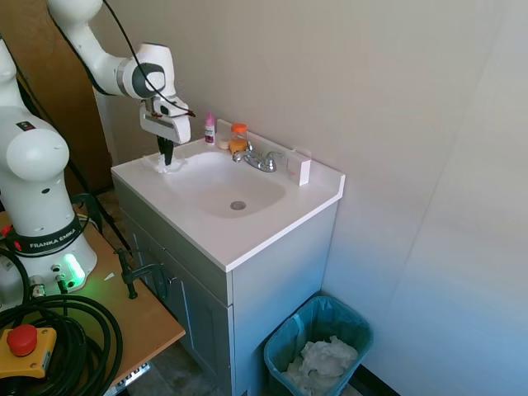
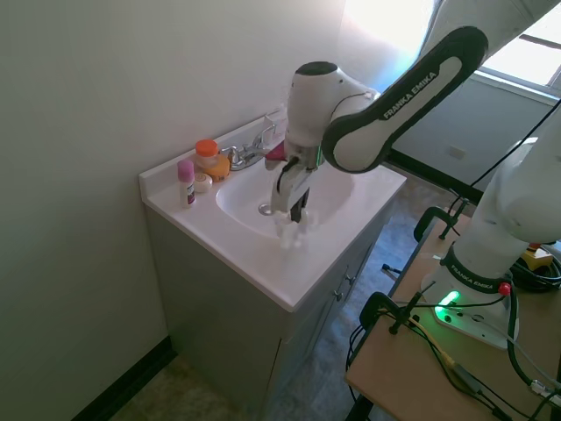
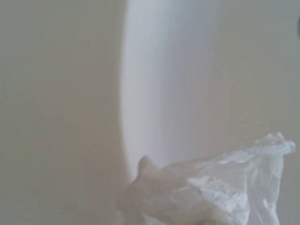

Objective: Throw the tissue in the trash bin

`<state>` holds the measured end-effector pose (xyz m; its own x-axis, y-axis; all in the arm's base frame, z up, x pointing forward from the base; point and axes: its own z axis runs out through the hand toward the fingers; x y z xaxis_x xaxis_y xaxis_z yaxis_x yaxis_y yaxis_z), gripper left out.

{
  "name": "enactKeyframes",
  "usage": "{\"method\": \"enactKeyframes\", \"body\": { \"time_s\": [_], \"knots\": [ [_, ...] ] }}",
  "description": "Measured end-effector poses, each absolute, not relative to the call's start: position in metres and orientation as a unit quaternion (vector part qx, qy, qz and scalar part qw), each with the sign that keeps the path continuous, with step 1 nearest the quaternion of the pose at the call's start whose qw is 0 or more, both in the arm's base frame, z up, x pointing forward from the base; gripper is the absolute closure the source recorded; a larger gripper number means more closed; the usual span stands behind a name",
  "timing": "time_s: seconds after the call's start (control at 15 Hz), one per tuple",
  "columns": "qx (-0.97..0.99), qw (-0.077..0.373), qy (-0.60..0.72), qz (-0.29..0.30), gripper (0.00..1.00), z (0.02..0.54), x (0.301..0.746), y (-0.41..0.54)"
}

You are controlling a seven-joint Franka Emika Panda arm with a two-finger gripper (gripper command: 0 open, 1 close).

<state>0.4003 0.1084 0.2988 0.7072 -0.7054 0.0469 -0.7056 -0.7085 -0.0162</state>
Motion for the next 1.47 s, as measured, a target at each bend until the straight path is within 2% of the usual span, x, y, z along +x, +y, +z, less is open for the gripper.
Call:
{"method": "enactKeyframes", "body": {
  "time_s": [0.27,0.47,0.73,1.13,1.47],
  "knots": [
    [0.860,-0.056,-0.496,0.106,1.00,0.389,0.437,-0.019],
    [0.792,-0.074,-0.593,0.125,1.00,0.406,0.454,-0.144],
    [0.694,-0.083,-0.709,0.095,1.00,0.344,0.461,-0.276],
    [0.620,-0.058,-0.780,0.056,1.00,0.227,0.499,-0.371],
    [0.588,-0.033,-0.807,0.028,1.00,0.174,0.486,-0.433]
  ]
}}
